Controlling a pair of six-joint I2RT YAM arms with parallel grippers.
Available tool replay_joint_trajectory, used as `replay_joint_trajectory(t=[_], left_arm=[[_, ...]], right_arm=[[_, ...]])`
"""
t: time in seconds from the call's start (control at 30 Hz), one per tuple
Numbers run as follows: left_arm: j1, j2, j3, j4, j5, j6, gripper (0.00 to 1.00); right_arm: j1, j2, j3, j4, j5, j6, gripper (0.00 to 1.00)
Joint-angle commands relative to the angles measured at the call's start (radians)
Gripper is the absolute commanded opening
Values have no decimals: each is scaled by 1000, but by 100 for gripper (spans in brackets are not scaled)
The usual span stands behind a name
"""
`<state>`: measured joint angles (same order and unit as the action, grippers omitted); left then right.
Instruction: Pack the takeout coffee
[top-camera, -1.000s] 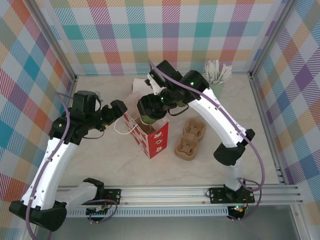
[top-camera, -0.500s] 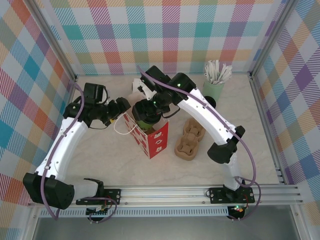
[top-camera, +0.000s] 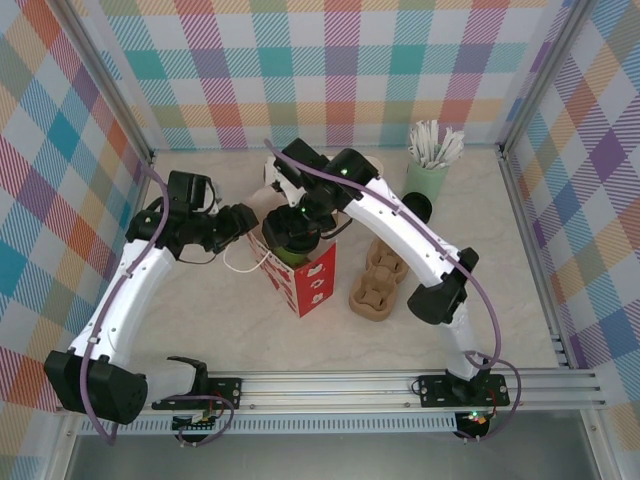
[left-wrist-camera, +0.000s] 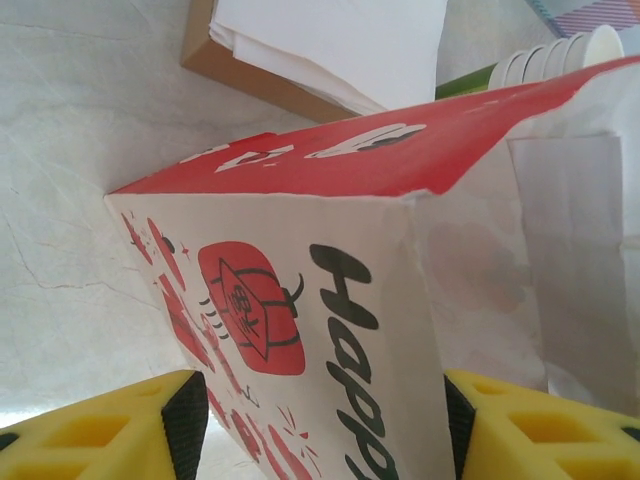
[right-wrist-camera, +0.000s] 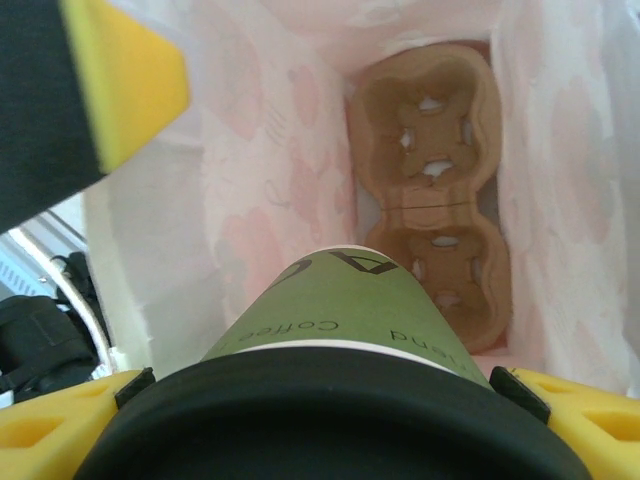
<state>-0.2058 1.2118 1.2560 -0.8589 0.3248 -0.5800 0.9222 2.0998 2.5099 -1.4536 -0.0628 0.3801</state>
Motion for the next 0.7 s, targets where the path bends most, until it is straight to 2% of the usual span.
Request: replay_joint_trajectory(t=[0.0, 0.13, 0.33, 0.67], left_arm=[[11, -26, -18, -1, 22, 30, 60], [11, -34, -30, 0, 26, 35, 58], [11, -50, -49, -1, 26, 52, 56], [11, -64, -57, 15, 58, 66, 56]], right_arm=[[-9, 0, 26, -45, 58, -13, 74], [-9, 0, 27, -43, 58, -20, 74], [-9, 30, 27, -100, 128, -46, 74], [-4, 84, 27, -105, 66, -79, 73]])
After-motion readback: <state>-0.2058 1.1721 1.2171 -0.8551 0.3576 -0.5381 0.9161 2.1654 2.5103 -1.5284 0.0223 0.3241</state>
